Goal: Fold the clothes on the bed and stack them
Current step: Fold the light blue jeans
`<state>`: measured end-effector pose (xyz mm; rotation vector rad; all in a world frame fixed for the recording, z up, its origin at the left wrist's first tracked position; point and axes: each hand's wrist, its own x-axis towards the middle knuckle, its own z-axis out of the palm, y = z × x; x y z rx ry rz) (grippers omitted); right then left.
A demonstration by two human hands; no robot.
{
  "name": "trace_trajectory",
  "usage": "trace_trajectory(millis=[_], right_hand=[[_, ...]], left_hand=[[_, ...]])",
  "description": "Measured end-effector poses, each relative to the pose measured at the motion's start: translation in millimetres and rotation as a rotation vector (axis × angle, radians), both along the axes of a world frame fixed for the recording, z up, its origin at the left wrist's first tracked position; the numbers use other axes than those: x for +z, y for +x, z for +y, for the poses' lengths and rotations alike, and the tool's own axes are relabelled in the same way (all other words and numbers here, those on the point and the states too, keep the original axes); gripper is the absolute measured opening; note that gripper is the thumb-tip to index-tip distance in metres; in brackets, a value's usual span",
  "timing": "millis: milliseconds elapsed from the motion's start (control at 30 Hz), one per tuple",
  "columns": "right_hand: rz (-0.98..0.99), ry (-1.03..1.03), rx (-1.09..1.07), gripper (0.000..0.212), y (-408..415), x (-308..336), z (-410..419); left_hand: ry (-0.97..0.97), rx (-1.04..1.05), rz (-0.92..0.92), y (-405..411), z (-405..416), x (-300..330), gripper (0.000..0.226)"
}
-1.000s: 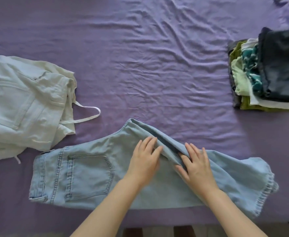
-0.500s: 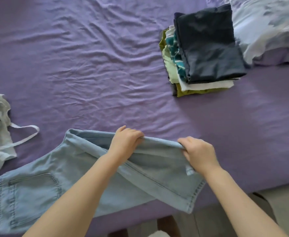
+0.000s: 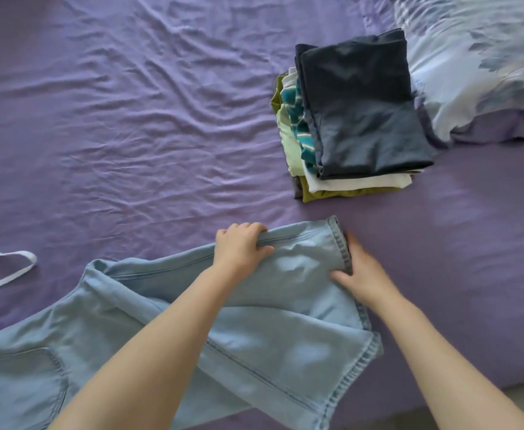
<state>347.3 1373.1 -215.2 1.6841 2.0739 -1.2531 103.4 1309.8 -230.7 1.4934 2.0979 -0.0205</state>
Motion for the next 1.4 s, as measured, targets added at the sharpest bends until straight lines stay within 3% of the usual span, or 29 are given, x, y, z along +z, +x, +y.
trace_trajectory(millis=[100,233,333,400,467,533,633,700,767,833,933,1000,1100,1267,1400], right_hand=[[-0.075,0.088,-0.086,0.069,3,-10,-19],[-0.143,0.045,-0.127,0.055,17,-8,-43],[0.012,0.052,-0.255,0.024,26,-6,-61],[0.097,0.147,-0.335,0.017,30,-6,-65],[0.036,0.192,-0.308,0.018,31,-5,-64],[-0.058,0.247,-0.269,0.033,33,-3,-66],[0.022,0.536,-0.046,0.042,37,6,-80],[0.067,0.642,0.154,0.038,42,11,-96],[0.043,0.612,0.289,0.032,44,15,-109],[-0.004,0.579,0.348,0.027,43,19,-120],[0.023,0.610,0.289,0.019,45,26,-132],[0.085,0.595,0.167,0.032,48,33,-140],[0.115,0.575,-0.026,0.043,49,43,-147],[0.095,0.354,-0.352,0.042,44,37,-143],[0.113,0.184,-0.336,0.049,32,23,-134]], left_hand=[[-0.024,-0.037,-0.051,28,21,-2,0.054],[0.082,-0.076,0.031,54,43,-1,0.029],[0.189,0.121,0.011,53,49,1,0.025],[0.165,0.109,0.042,52,49,0,0.027],[0.110,0.070,0.057,55,44,2,0.033],[0.136,0.077,0.073,60,32,9,0.044],[0.281,-0.007,-0.048,67,-7,19,0.036],[0.089,-0.211,-0.196,76,-41,23,0.035],[-0.150,-0.423,-0.102,87,-72,22,0.042],[-0.198,-0.458,-0.026,90,-88,21,0.036],[-0.125,-0.398,-0.183,72,-96,37,0.021],[-0.133,-0.348,-0.317,50,-102,53,0.034],[-0.149,-0.367,-0.209,11,-101,72,0.056],[-0.181,-0.310,-0.016,-42,-75,71,0.057],[-0.210,-0.160,-0.006,-65,-68,63,0.050]])
